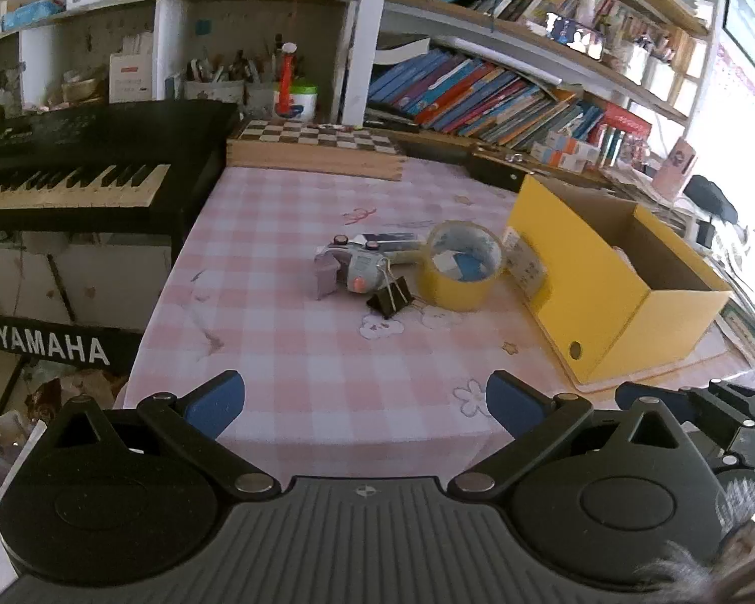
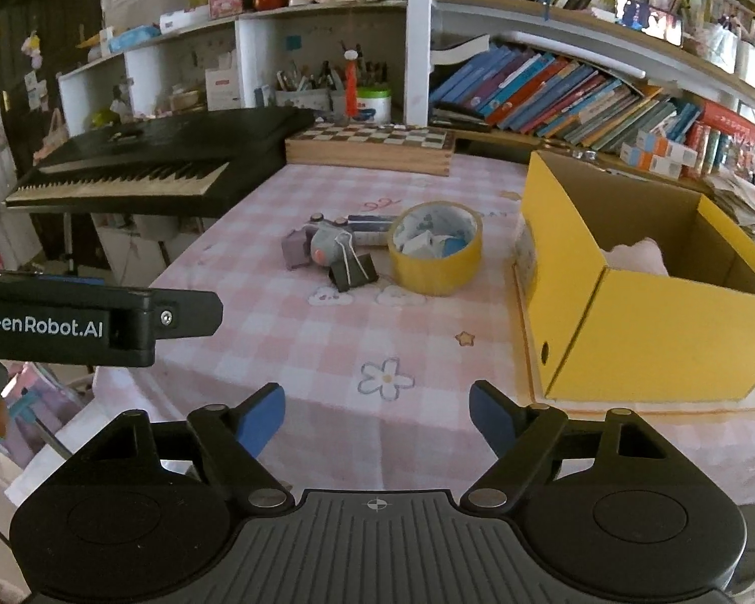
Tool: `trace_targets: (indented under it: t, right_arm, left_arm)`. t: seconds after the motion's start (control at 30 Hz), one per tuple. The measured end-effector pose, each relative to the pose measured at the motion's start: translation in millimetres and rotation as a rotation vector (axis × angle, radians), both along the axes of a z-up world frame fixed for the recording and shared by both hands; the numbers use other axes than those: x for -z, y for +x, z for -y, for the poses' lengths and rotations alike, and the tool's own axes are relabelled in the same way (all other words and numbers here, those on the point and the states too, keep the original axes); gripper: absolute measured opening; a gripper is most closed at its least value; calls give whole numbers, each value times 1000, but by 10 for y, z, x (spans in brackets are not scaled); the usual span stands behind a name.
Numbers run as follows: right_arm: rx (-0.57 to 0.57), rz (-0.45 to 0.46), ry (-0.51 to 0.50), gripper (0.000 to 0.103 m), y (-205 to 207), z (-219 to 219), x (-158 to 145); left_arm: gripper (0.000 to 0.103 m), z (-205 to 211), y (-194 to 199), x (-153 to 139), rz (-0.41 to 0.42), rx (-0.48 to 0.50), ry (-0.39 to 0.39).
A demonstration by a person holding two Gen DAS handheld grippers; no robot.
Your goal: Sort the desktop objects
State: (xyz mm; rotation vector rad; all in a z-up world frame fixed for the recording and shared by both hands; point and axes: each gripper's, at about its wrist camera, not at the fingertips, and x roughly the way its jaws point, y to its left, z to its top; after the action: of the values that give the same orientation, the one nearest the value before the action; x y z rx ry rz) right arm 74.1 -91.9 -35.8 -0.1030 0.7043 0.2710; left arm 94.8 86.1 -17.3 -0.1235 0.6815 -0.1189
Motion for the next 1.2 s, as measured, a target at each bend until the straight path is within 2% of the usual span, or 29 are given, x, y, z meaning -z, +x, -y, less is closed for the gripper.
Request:
trace_targets:
  t: [0.43, 0.87, 1.07, 1.2]
  right_arm:
    - [-60, -39, 11, 82, 519, 77, 73]
    - [-73, -47, 23, 82, 892, 149, 57]
    - [-84, -9, 18, 82, 1041, 74, 4]
    - [-75, -20, 27, 83, 1106, 92, 31]
  left_arm:
    - [103, 90, 485, 64, -33, -33, 12]
    - [103, 210, 807, 58, -45, -55, 30]
    - [103, 205, 953, 71, -40, -86, 20]
    - [103, 175, 1032, 66, -34, -104, 32]
